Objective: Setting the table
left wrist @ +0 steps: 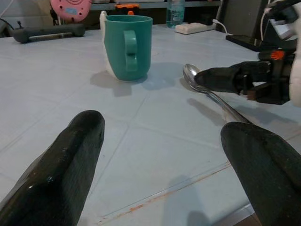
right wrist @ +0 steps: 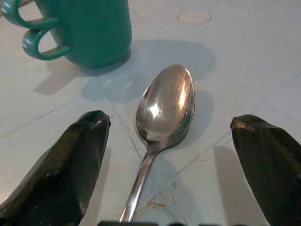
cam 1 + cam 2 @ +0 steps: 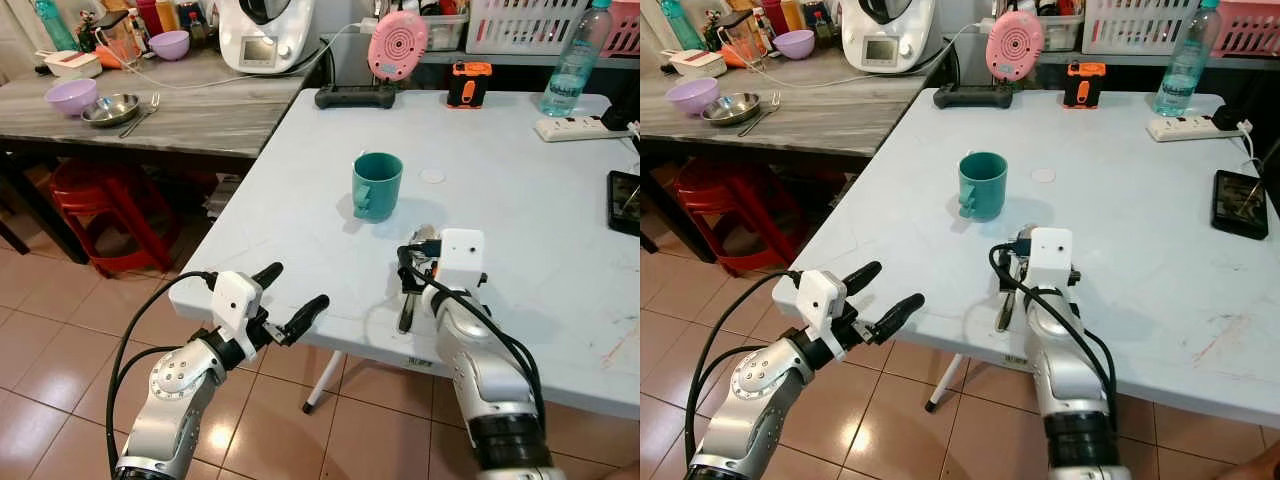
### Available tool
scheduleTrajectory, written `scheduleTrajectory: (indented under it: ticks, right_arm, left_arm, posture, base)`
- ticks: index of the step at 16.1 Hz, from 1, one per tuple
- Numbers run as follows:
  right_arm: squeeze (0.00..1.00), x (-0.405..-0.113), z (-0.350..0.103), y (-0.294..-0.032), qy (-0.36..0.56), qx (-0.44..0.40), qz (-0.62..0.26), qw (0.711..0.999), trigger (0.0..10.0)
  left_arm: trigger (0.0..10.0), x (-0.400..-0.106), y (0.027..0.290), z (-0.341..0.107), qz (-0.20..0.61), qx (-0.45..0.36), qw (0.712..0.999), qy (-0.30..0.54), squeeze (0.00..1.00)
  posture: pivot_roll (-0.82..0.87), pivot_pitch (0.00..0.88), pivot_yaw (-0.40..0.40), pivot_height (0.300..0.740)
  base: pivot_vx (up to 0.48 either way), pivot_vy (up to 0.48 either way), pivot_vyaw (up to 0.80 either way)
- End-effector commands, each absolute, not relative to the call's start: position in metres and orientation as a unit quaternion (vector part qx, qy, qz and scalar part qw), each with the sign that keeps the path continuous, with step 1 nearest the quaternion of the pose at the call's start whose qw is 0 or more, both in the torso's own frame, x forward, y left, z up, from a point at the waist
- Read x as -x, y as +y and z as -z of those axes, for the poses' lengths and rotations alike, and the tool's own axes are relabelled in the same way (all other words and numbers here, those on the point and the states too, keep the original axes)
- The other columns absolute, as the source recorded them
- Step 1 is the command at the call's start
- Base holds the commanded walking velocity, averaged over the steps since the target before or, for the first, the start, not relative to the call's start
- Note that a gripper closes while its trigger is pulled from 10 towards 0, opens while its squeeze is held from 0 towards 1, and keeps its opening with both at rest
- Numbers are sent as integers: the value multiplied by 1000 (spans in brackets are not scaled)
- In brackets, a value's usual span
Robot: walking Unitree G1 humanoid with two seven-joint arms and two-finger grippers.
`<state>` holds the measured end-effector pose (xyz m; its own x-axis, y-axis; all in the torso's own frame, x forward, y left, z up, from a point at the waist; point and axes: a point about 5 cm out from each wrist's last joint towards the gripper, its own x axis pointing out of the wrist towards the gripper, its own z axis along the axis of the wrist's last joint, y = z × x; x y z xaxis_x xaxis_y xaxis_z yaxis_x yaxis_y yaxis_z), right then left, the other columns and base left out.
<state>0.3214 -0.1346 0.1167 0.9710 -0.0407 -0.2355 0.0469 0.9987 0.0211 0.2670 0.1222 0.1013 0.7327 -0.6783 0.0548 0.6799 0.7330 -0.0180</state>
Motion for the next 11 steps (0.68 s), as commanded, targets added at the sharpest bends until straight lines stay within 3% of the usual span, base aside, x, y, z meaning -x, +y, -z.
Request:
scheduleTrajectory:
  ticks: [1, 3, 4, 5, 6, 7, 8, 11]
  right_arm:
    - [0, -323, -119, -128, 124, -17, 13, 992, 10000]
    - [0, -324, -117, -123, 132, -17, -1, 991, 10000]
    - [0, -325, -115, -122, 141, -19, -2, 990, 4980]
    - [0, -325, -114, -120, 149, -24, -7, 989, 4196]
    - [0, -325, -113, -120, 154, -22, -9, 988, 1922]
    - [0, -324, -112, -120, 160, -20, -13, 987, 745]
    - [0, -321, -108, -121, 171, -26, -16, 985, 0]
    - [0, -316, -100, -128, 196, -32, -15, 980, 0]
  left_arm:
    - [10000, -269, 126, -103, 362, 15, 932, -27, 0]
    - [10000, -268, 124, -103, 368, 18, 929, -25, 0]
    - [10000, -268, 123, -102, 371, 19, 928, -24, 0]
    - [10000, -268, 122, -102, 374, 20, 927, -23, 0]
    - [10000, -268, 122, -102, 376, 20, 926, -23, 0]
    - [10000, -267, 121, -102, 377, 21, 926, -23, 0]
    - [10000, -267, 121, -103, 378, 23, 925, -23, 0]
    - [10000, -267, 119, -102, 390, 27, 920, -19, 0]
  posture:
    - [-135, 68, 89, 740]
    - [-140, 70, 90, 740]
    - [-140, 70, 90, 740]
    - [-140, 70, 88, 740]
    - [-140, 70, 88, 740]
    - [-137, 69, 87, 740]
    - [-137, 69, 87, 740]
    - [-141, 69, 90, 740]
  base:
    - [0, 0, 0]
    - [0, 0, 0]
    - [0, 0, 0]
    - [0, 0, 0]
    - [0, 0, 0]
    - [0, 0, 0]
    - [0, 0, 0]
    - [0, 0, 0]
